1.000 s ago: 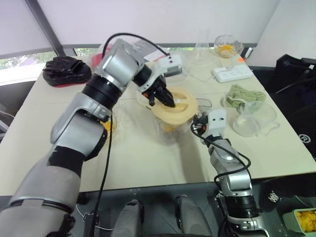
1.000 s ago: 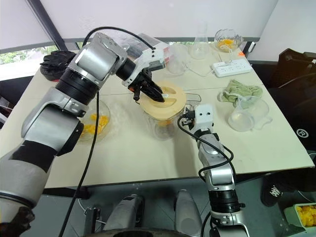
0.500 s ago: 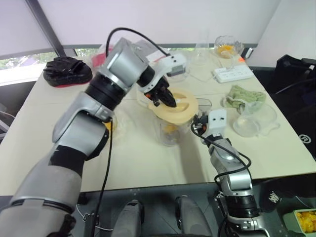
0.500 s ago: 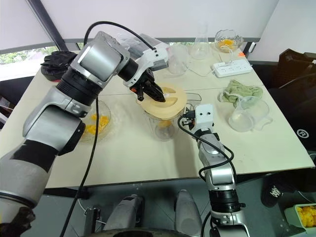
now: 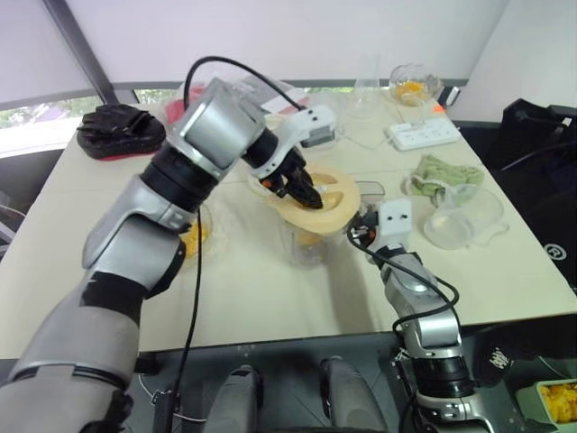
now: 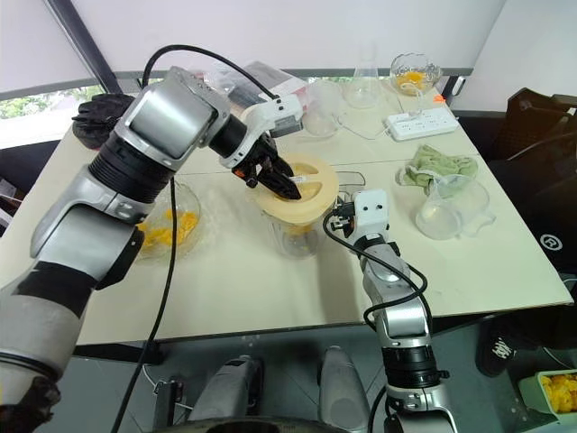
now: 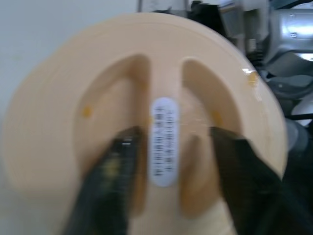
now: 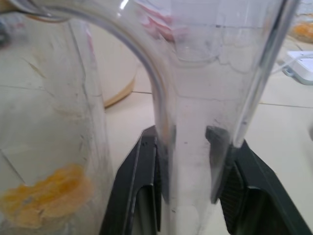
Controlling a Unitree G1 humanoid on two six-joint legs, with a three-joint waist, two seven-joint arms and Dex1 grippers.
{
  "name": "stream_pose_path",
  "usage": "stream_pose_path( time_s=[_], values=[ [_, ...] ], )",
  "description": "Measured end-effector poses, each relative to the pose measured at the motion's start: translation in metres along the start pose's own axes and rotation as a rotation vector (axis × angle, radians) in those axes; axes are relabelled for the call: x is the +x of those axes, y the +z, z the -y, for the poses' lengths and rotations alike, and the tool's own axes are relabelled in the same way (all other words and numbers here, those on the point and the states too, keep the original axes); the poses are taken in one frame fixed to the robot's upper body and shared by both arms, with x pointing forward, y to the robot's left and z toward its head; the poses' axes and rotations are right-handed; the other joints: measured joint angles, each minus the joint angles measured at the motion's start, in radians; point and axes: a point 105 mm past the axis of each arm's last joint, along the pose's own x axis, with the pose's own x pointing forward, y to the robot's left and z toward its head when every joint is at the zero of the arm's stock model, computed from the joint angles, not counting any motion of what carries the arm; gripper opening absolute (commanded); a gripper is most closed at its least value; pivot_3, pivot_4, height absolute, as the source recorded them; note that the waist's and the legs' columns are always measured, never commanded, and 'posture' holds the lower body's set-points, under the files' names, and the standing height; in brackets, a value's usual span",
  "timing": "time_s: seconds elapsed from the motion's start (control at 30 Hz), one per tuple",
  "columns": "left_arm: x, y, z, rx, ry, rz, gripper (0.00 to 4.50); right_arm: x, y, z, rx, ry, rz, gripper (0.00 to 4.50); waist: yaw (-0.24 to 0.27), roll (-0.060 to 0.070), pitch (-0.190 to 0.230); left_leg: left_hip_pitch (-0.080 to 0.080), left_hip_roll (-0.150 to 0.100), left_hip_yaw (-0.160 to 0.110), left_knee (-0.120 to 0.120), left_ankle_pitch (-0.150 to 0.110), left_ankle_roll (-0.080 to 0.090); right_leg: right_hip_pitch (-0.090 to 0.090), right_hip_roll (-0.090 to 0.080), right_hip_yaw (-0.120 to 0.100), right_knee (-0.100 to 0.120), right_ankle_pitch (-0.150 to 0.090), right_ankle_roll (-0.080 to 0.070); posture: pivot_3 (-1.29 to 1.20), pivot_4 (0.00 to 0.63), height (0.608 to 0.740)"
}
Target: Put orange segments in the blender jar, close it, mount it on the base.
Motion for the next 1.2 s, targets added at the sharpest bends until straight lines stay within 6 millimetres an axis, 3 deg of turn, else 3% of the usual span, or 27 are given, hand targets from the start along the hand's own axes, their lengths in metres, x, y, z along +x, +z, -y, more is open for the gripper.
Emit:
stream_pose_path(
  time_s=[0.3, 0.5, 0.57, 0.63, 0.7, 0.77, 0.9, 0.97, 1.07, 1.2],
  values=[
    [-0.001, 0.013, -0.002, -0.013, 0.042, 0.11, 2.69, 0.0, 0.001, -0.001, -0.001, 0.008, 0.002, 1.04, -0.002, 0.0, 0.0, 0.0, 0.0, 0.0, 0.0, 0.0, 0.0, -0.001, 0.0, 0.0, 0.0, 0.0, 0.0, 0.0, 0.15, 0.74],
    [-0.042, 0.07, 0.0, 0.111, 0.151, 0.531, 2.69, 0.0, 0.001, -0.003, -0.003, 0.014, 0.006, 1.04, -0.002, 0.0, 0.0, 0.0, 0.0, 0.0, 0.0, 0.0, 0.0, -0.001, 0.0, 0.001, 0.0, 0.001, -0.001, 0.0, 0.15, 0.74],
    [-0.055, 0.073, -0.001, 0.132, 0.2, 0.624, 2.69, 0.0, 0.001, -0.003, -0.003, 0.016, 0.005, 1.04, -0.004, 0.001, 0.0, 0.001, 0.0, 0.001, -0.001, 0.0, 0.0, -0.001, 0.0, 0.002, 0.0, 0.001, -0.001, 0.0, 0.15, 0.74],
    [-0.06, 0.059, -0.011, 0.095, 0.273, 0.673, 2.69, 0.001, 0.001, -0.004, -0.001, 0.014, 0.007, 1.04, -0.004, 0.001, 0.0, 0.002, 0.0, 0.001, -0.001, 0.0, -0.001, -0.001, 0.0, 0.002, 0.001, 0.001, -0.002, 0.0, 0.15, 0.74],
    [-0.06, 0.031, -0.025, 0.017, 0.343, 0.674, 2.69, 0.001, 0.001, -0.003, 0.004, 0.014, 0.007, 1.04, -0.007, 0.001, 0.0, 0.003, 0.0, 0.002, -0.001, 0.001, -0.001, -0.001, 0.001, 0.003, 0.001, 0.002, -0.003, 0.0, 0.15, 0.74],
    [-0.057, -0.01, -0.038, -0.079, 0.425, 0.641, 2.69, 0.003, 0.004, -0.001, 0.024, 0.007, 0.008, 1.04, -0.009, 0.001, 0.0, 0.003, 0.0, 0.002, -0.001, 0.001, -0.002, -0.001, 0.001, 0.004, 0.001, 0.002, -0.003, 0.0, 0.15, 0.74],
    [-0.053, -0.08, -0.04, -0.245, 0.529, 0.577, 2.69, 0.009, 0.025, 0.024, 0.072, -0.077, 0.062, 1.04, -0.004, 0.0, 0.001, -0.001, 0.0, 0.003, -0.001, 0.001, -0.002, -0.004, 0.001, 0.005, 0.001, 0.003, -0.003, 0.0, 0.15, 0.74],
    [-0.051, -0.087, -0.035, -0.261, 0.556, 0.57, 2.69, 0.011, 0.04, 0.035, 0.088, -0.107, 0.096, 1.04, 0.012, -0.001, 0.002, -0.004, 0.0, 0.001, 0.0, 0.002, -0.004, -0.005, 0.0, 0.004, 0.0, 0.003, -0.003, 0.0, 0.15, 0.74],
    [-0.057, -0.088, -0.026, -0.272, 0.593, 0.608, 2.69, 0.015, 0.057, 0.035, 0.11, -0.099, 0.116, 1.04, 0.011, -0.001, 0.002, -0.004, 0.0, 0.002, 0.0, 0.002, -0.004, -0.005, 0.0, 0.004, -0.001, 0.003, -0.003, 0.0, 0.15, 0.74],
    [-0.047, -0.097, -0.015, -0.318, 0.589, 0.618, 2.69, 0.021, 0.084, 0.043, 0.098, -0.11, 0.141, 1.04, 0.01, -0.001, 0.002, -0.004, 0.0, 0.002, 0.0, 0.003, -0.005, -0.006, 0.0, 0.004, 0.0, 0.003, -0.003, 0.0, 0.15, 0.74]
  ],
)
